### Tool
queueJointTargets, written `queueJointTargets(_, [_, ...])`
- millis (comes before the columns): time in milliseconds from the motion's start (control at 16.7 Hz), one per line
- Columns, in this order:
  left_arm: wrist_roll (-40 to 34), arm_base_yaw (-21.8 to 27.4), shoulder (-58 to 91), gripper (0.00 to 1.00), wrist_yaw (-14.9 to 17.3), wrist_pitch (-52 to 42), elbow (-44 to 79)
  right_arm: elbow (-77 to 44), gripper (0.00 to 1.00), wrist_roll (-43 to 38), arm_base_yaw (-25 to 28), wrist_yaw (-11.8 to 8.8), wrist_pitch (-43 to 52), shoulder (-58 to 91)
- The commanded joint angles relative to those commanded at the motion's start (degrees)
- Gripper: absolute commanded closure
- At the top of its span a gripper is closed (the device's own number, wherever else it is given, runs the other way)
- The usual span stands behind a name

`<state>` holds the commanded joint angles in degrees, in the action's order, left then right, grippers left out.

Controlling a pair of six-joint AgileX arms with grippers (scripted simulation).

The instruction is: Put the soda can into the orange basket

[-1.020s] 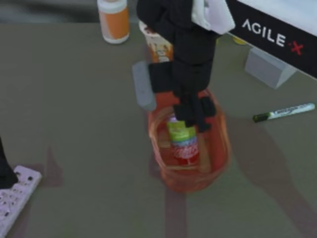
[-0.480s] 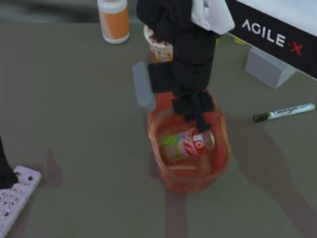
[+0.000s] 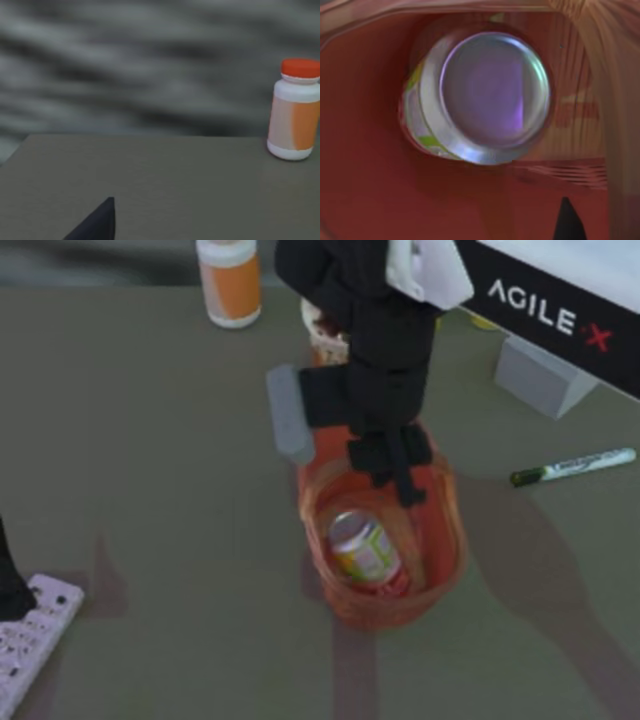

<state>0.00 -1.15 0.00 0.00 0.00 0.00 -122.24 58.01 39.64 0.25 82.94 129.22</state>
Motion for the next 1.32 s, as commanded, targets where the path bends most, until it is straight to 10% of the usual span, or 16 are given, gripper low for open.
queueJointTargets(1320, [0.0, 0.0, 0.0, 0.0, 0.0, 0.0, 0.0, -5.9, 1.0, 1.2, -0.8, 0.0, 6.2, -0.1])
